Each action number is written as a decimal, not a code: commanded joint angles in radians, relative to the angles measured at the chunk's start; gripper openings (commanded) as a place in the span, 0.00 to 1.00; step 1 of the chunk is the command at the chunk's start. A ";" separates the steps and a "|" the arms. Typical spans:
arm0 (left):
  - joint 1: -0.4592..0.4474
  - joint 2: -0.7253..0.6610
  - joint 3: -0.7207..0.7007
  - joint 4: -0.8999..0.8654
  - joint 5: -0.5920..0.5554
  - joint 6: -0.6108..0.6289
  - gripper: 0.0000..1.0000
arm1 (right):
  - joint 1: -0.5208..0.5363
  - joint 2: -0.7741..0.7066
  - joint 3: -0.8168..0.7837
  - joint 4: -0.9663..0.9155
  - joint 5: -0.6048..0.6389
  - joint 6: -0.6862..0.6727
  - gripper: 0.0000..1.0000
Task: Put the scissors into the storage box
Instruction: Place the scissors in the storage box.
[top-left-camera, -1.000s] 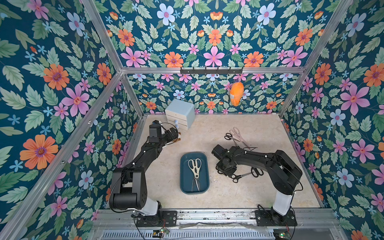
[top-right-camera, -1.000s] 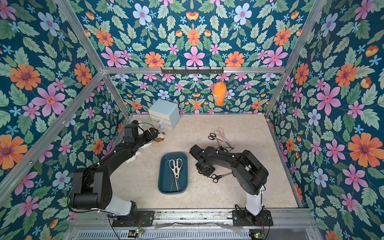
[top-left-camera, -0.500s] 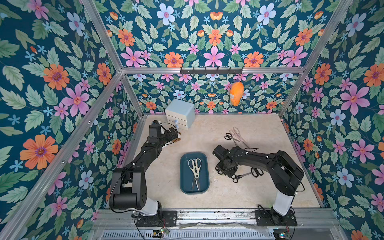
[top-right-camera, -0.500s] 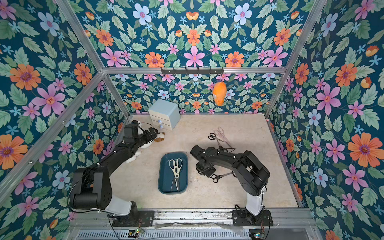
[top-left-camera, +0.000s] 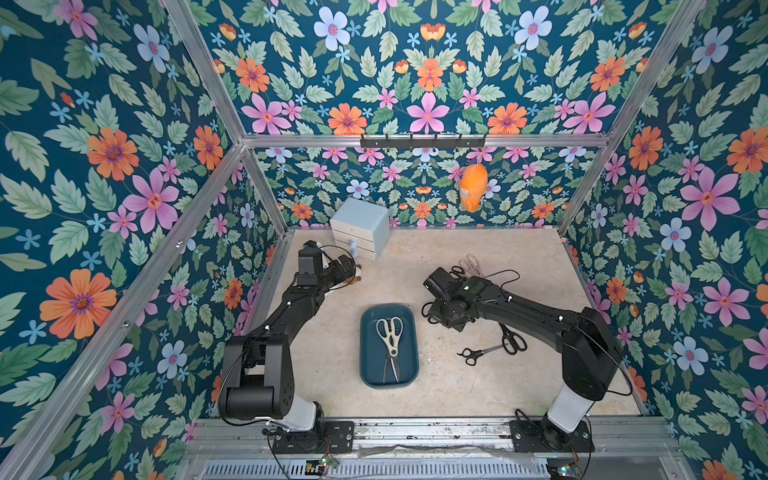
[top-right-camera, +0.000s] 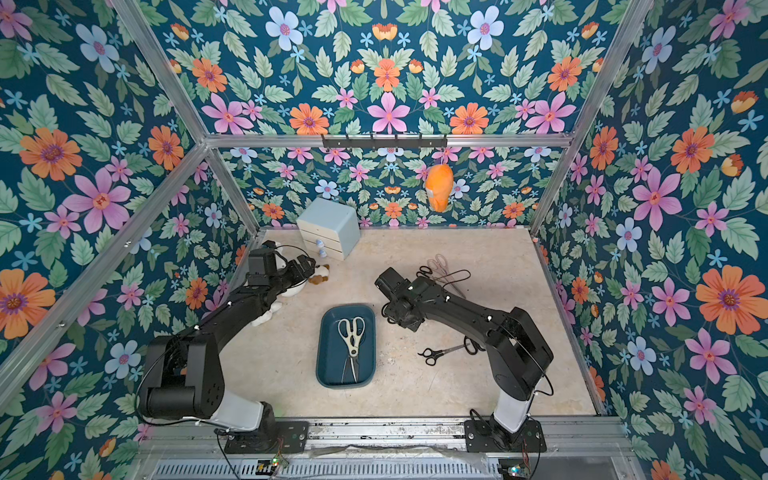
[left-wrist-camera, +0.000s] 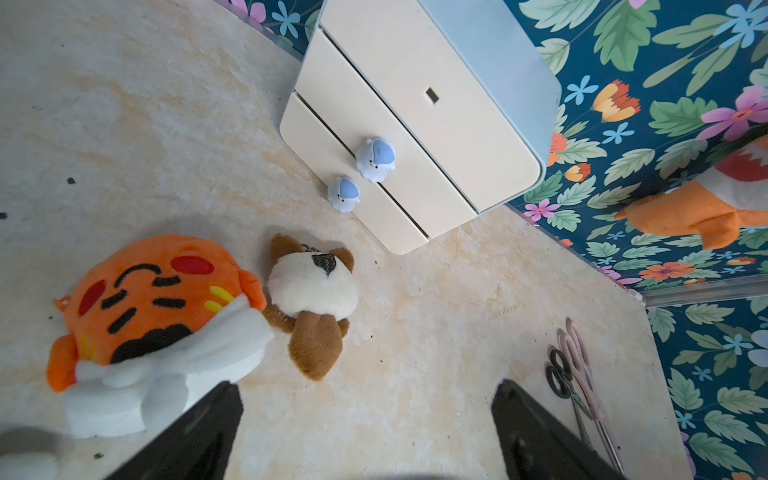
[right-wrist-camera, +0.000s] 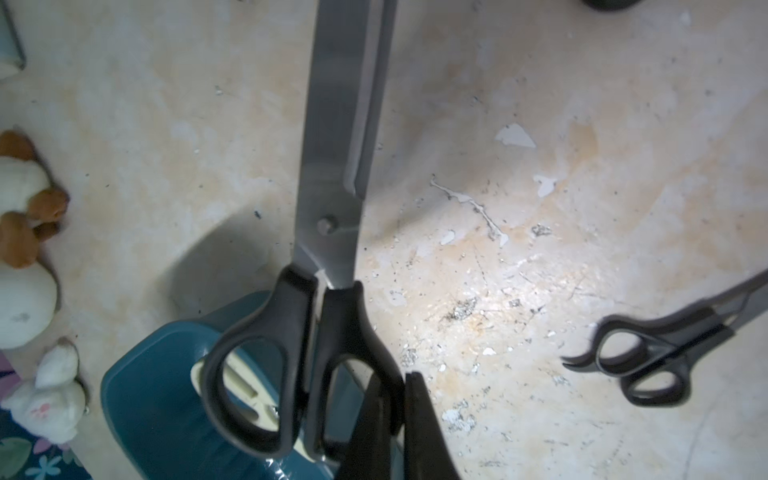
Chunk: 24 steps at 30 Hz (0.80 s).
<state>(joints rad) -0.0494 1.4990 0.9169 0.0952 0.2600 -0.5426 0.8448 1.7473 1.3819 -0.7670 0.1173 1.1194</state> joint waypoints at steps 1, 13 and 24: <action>0.001 -0.005 0.003 0.003 -0.002 0.000 0.99 | 0.026 0.005 0.072 -0.095 0.041 -0.230 0.00; 0.001 -0.001 0.001 0.003 -0.008 0.002 0.99 | 0.282 0.237 0.388 -0.252 0.100 -0.630 0.00; 0.002 -0.003 0.002 0.001 -0.018 0.007 0.99 | 0.356 0.272 0.338 -0.233 0.015 -0.730 0.00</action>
<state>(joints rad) -0.0490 1.4990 0.9169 0.0952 0.2535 -0.5426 1.1904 2.0220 1.7298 -0.9886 0.1596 0.4355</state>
